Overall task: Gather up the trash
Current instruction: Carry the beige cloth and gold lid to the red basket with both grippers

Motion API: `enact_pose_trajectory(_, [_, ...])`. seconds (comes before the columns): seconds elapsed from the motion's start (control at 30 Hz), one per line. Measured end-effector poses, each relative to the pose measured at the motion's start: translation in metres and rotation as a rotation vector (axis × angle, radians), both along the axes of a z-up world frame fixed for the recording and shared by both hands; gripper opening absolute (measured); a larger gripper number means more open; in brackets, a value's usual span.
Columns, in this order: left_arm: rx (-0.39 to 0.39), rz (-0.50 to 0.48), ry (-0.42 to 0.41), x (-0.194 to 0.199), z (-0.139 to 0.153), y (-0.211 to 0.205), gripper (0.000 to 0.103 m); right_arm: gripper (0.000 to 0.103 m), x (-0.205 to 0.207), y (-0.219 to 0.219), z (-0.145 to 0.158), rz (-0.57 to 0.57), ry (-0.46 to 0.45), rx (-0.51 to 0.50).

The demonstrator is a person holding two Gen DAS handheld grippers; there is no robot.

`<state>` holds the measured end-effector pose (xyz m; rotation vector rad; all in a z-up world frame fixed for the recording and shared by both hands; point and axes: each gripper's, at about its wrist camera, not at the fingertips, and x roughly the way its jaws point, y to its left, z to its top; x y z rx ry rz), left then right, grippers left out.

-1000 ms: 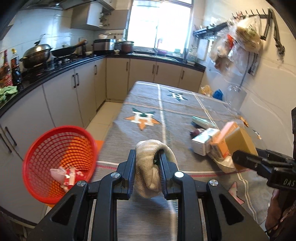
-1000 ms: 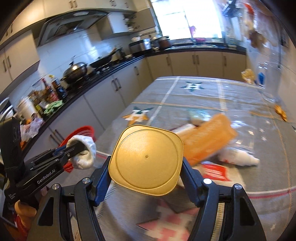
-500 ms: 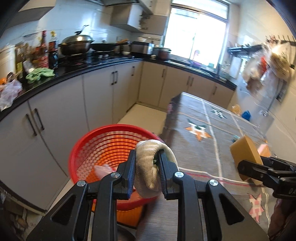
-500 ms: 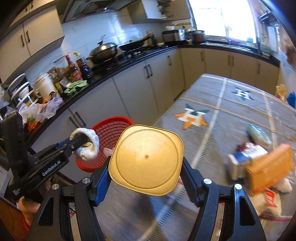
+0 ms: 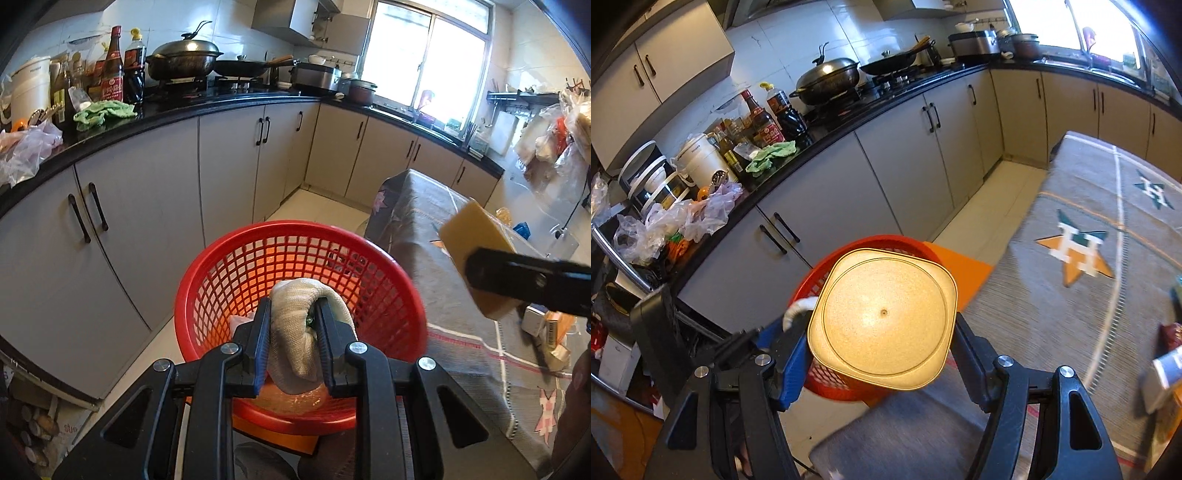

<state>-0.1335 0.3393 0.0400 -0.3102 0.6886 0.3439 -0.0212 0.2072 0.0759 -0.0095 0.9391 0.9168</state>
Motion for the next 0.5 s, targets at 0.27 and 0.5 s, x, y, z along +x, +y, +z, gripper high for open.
enact_pose_trajectory(0.27, [-0.010, 0.002, 0.009, 0.003, -0.009, 0.008, 0.028, 0.078, 0.011, 0.030, -0.020, 0.024, 0.060, -0.019])
enact_pose_trajectory(0.5, [-0.009, 0.009, 0.004, 0.002, -0.009, 0.009, 0.043, 0.081, 0.013, 0.022, -0.018, 0.011, 0.056, -0.004])
